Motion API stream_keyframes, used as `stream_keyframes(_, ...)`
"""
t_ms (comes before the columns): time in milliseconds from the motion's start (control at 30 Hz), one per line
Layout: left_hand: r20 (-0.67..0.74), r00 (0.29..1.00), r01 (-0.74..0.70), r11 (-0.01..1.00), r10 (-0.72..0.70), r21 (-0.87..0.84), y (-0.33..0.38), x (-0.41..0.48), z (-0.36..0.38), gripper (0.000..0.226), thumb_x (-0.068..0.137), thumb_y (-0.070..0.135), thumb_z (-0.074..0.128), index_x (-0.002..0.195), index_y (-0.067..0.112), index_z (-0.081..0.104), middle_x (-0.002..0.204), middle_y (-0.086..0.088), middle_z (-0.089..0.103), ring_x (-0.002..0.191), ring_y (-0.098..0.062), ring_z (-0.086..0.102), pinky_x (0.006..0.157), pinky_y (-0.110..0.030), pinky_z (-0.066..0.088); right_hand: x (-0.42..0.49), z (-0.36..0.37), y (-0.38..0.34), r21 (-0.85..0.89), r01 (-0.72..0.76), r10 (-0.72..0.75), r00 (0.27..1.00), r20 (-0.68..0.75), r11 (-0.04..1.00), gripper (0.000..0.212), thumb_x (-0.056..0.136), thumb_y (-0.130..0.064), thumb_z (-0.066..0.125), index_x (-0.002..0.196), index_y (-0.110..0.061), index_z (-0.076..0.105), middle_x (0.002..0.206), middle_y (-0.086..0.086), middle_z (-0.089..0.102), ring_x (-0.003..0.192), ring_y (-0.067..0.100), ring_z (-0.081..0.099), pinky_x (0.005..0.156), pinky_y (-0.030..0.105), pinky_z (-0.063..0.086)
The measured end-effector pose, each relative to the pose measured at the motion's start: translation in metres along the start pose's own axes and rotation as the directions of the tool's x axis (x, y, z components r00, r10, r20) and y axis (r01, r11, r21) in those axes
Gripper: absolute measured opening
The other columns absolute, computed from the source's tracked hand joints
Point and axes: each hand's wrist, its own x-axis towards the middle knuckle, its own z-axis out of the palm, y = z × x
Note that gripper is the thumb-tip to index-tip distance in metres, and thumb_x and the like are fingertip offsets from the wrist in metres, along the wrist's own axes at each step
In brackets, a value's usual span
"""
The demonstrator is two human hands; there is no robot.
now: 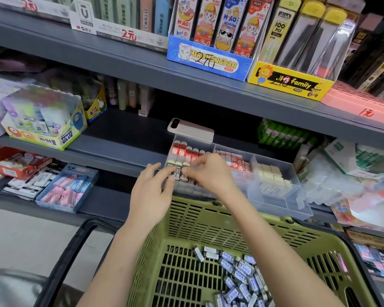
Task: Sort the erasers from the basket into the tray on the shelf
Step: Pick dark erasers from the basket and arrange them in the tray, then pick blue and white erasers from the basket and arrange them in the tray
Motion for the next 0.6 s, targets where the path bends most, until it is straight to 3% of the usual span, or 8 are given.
stream_keyframes(67,-0.021,1.0,-0.013,1.0,0.014,0.017,0.002,0.0,-0.001,0.033,0.099,0.024,0.045,0.13,0.023,0.058,0.144,-0.005,0.044,0.138,-0.023,0.032,0.109,-0.037,0.026,-0.015,-0.011,0.004,0.049,0.046,-0.044,0.998,-0.053,0.998,0.026,0.082,-0.03,0.07,0.101,-0.012,0.068,0.091,0.0,0.064,0.085,0.01,0.059,0.074,0.019,0.045)
stream_keyframes(167,-0.083,0.994,-0.062,0.996,0.067,0.062,0.005,-0.003,-0.001,0.03,0.096,0.018,0.052,0.123,0.013,0.062,0.139,-0.01,0.049,0.137,-0.027,0.034,0.109,-0.037,0.026,-0.053,-0.029,0.027,0.28,0.122,-0.11,0.992,-0.058,0.952,0.011,0.081,-0.023,0.072,0.091,-0.019,0.068,0.068,-0.005,0.056,0.055,0.001,0.048,0.054,0.01,0.04)
stream_keyframes(300,-0.171,0.959,-0.206,0.969,0.228,0.136,0.017,-0.013,0.009,0.022,0.088,0.007,0.06,0.108,0.004,0.068,0.124,-0.015,0.058,0.123,-0.034,0.049,0.104,-0.043,0.036,-0.106,-0.034,0.089,0.447,-0.019,-0.021,0.996,0.084,0.894,0.009,0.079,-0.015,0.073,0.087,-0.019,0.07,0.07,-0.002,0.06,0.052,-0.001,0.049,0.049,0.008,0.039)
stream_keyframes(433,-0.131,0.895,-0.401,0.898,0.426,0.18,0.032,-0.034,0.031,0.015,0.082,0.004,0.06,0.094,0.003,0.07,0.109,-0.015,0.063,0.104,-0.032,0.056,0.088,-0.035,0.04,-0.137,-0.03,0.168,0.269,-0.307,0.253,0.943,0.216,0.913,0.007,0.084,-0.001,0.065,0.083,-0.007,0.068,0.074,0.005,0.066,0.059,0.011,0.057,0.056,0.024,0.051)
stream_keyframes(533,0.014,0.839,-0.538,0.826,0.544,0.167,0.038,-0.056,0.057,0.015,0.073,-0.002,0.068,0.085,0.005,0.072,0.101,-0.015,0.065,0.097,-0.036,0.057,0.083,-0.041,0.045,-0.147,-0.023,0.226,0.084,-0.503,0.476,0.851,0.221,0.86,0.022,0.088,0.005,0.053,0.072,-0.009,0.062,0.074,0.007,0.062,0.067,0.018,0.058,0.073,0.035,0.054)
stream_keyframes(600,0.091,0.817,-0.574,0.787,0.569,0.225,0.038,-0.068,0.074,0.015,0.067,-0.001,0.072,0.078,0.008,0.074,0.103,-0.015,0.066,0.103,-0.042,0.053,0.087,-0.049,0.046,-0.151,-0.012,0.255,-0.097,-0.559,0.566,0.796,0.214,0.823,0.017,0.09,-0.002,0.053,0.078,-0.008,0.064,0.085,0.009,0.064,0.077,0.021,0.06,0.084,0.037,0.054)
